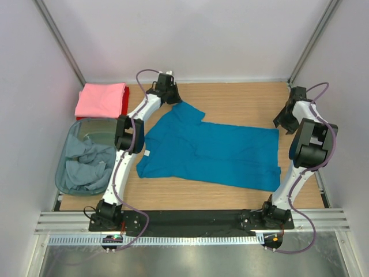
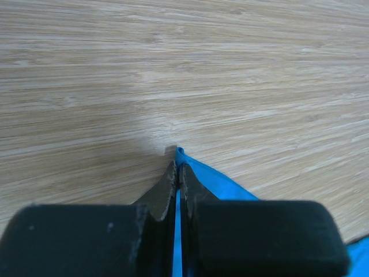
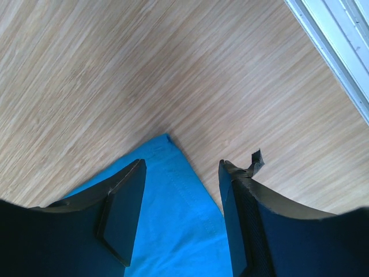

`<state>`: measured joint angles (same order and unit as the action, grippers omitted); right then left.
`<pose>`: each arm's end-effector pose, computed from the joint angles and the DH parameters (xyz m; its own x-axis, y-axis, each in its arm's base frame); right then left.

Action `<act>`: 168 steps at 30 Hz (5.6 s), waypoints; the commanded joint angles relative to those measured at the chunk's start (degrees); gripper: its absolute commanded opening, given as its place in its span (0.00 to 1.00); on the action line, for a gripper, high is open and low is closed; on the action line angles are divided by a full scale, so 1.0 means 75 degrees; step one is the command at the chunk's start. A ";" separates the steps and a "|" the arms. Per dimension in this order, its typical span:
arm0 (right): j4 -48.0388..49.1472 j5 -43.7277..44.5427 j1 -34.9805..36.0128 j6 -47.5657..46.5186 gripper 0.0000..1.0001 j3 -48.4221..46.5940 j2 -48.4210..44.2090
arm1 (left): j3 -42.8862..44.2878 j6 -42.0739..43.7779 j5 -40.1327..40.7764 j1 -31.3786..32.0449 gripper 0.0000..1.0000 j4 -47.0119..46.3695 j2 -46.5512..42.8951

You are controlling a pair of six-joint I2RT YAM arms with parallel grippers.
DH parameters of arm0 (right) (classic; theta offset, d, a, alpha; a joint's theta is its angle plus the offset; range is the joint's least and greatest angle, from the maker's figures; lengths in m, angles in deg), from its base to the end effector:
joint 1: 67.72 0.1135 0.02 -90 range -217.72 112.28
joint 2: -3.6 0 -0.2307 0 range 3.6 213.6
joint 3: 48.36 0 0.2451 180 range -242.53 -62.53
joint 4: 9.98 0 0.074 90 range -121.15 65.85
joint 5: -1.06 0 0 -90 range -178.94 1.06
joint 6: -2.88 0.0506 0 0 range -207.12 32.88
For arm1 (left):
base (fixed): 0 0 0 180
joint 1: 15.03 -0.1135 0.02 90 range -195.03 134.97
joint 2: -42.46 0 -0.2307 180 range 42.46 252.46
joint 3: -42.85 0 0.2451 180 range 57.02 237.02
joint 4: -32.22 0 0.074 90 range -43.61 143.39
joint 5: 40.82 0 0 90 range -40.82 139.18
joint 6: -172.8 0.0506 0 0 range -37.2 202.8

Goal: Fold and stack the t-shirts
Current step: Fold the tshirt

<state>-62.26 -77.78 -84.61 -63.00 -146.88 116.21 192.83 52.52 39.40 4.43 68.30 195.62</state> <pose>0.3761 -0.1244 0.1535 -0.6533 0.6174 -0.4383 0.6861 0.7275 0.0020 0.5313 -0.1968 0.1257 -0.7434 -0.2644 -0.6144 0.0897 0.8709 -0.4832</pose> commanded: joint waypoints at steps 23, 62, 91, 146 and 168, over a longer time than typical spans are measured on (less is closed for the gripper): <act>0.1097 -0.0468 -0.0010 -0.0251 0.01 0.0408 -0.0050 | -0.0318 -0.0509 -0.0056 0.0030 0.00 -0.0226 -0.1366; 0.2655 -0.0375 -0.0010 -0.0485 0.05 0.3407 -0.3050 | -0.5896 0.0206 0.0929 -0.0380 0.00 -0.0508 -0.6087; 0.1144 0.0469 -0.0010 0.0299 0.11 0.4755 -0.4304 | -0.9049 0.0299 0.0062 -0.0369 0.00 0.0242 -0.7929; 0.1942 -0.0233 -0.0010 0.0312 0.36 0.4428 -0.3297 | -0.9190 0.0323 0.0964 -0.0287 0.00 0.1238 -0.7332; 0.1460 -0.2319 -0.0010 0.0077 0.48 0.3478 -0.2699 | -0.8123 0.1152 -0.1608 0.0264 0.40 0.0361 -0.6642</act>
<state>-53.60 -90.92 -84.61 -61.97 -119.54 96.67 133.27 55.12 38.66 4.54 76.74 144.08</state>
